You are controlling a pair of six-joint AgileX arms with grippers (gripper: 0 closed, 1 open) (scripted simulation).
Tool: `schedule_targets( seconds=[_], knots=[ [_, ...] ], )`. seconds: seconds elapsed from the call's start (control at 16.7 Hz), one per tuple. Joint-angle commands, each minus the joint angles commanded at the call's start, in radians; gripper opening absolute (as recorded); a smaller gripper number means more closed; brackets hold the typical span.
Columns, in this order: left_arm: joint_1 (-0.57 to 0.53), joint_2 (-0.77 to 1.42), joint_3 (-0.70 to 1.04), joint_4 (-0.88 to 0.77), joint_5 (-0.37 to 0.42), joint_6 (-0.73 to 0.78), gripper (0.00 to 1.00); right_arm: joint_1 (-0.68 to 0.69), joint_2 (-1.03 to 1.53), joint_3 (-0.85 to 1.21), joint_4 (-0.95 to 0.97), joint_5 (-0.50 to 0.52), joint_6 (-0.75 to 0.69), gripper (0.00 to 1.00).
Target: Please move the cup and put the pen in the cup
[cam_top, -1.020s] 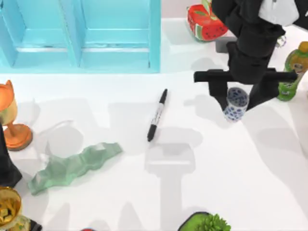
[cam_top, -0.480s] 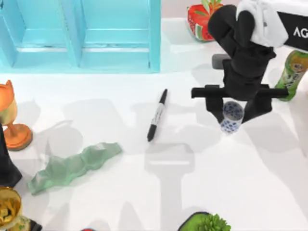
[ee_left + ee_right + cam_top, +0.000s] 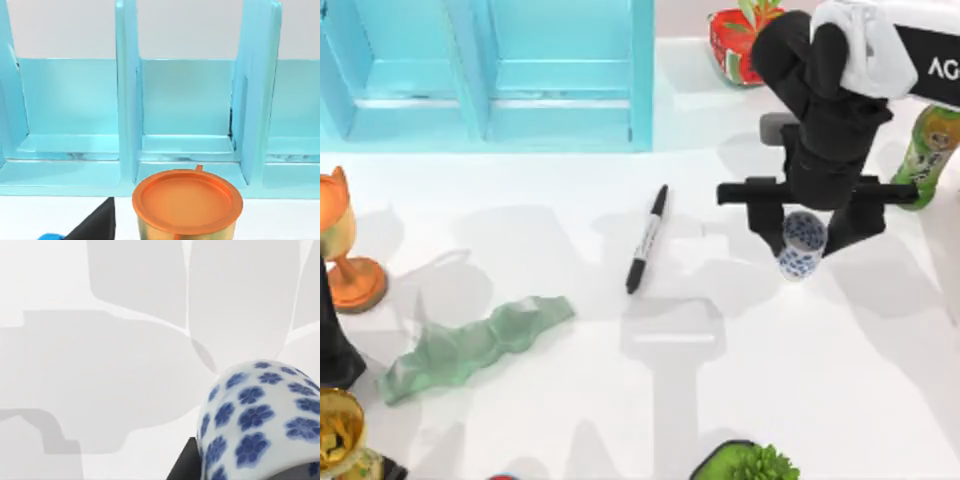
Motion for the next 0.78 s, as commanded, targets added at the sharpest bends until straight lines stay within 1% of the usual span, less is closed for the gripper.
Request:
schedule_targets(
  seconds=[0.42, 0.48, 0.78],
  knots=[
    [0.000, 0.000, 0.000, 0.000, 0.000, 0.000, 1.00, 0.000, 0.000, 0.000, 0.000, 0.000, 0.000, 0.98],
    [0.000, 0.000, 0.000, 0.000, 0.000, 0.000, 1.00, 0.000, 0.000, 0.000, 0.000, 0.000, 0.000, 1.00],
    [0.000, 0.000, 0.000, 0.000, 0.000, 0.000, 1.00, 0.000, 0.000, 0.000, 0.000, 0.000, 0.000, 1.00]
  ],
)
